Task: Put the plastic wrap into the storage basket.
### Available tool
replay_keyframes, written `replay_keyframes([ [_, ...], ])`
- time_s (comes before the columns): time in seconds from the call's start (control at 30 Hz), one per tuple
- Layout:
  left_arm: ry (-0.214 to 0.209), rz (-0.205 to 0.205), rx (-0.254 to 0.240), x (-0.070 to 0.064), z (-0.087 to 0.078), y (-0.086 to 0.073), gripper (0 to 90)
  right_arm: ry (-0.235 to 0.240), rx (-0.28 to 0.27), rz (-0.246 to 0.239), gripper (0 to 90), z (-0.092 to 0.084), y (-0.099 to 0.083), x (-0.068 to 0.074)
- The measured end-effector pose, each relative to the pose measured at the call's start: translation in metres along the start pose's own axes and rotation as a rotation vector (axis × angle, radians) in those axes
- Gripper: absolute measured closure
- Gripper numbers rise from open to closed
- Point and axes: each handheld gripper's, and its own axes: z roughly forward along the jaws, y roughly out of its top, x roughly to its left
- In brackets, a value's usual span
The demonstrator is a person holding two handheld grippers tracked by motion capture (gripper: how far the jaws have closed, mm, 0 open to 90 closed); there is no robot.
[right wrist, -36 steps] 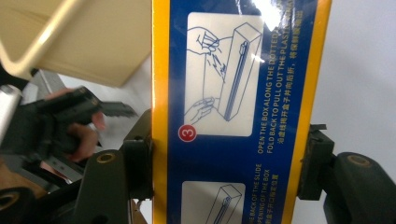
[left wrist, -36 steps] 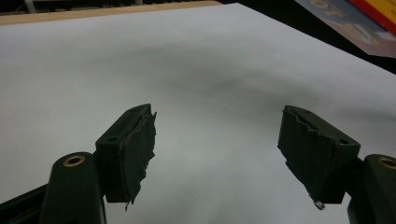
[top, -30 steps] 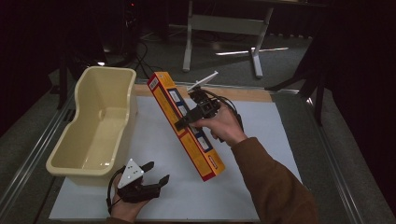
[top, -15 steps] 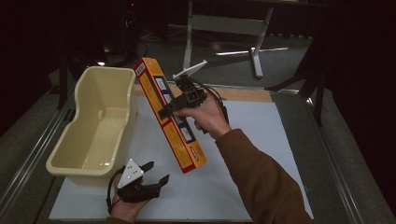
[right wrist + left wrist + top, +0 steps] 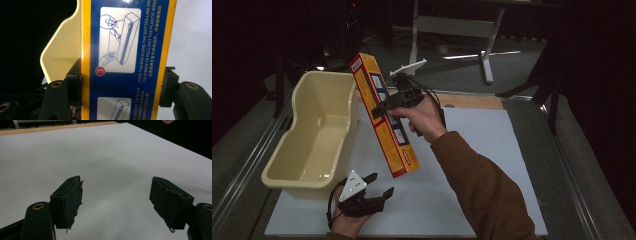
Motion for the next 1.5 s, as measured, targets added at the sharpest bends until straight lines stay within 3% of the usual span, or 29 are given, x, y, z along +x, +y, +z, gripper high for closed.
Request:
replay_keyframes([
  [0.37,-0.002,0.01,-0.008,-0.003,0.001,0.0,25.3,0.022,-0.029,0.042,39.0,0.015,0.016,0.005],
  [0.63,0.006,0.006,-0.014,-0.001,0.0,0.001,24.7,0.054,-0.054,0.11,38.9,0.029,0.026,0.002],
  [0.93,0.011,0.007,-0.013,-0.001,0.0,0.001,24.4,0.144,-0.119,0.224,38.9,0.042,0.031,-0.002],
  [1.23,0.022,0.009,-0.012,-0.001,0.0,0.001,20.2,0.163,-0.158,0.264,39.0,0.051,0.035,0.001],
  [1.5,0.018,0.007,-0.015,-0.002,0.001,0.002,20.1,0.164,-0.177,0.303,38.9,0.074,0.037,0.011],
])
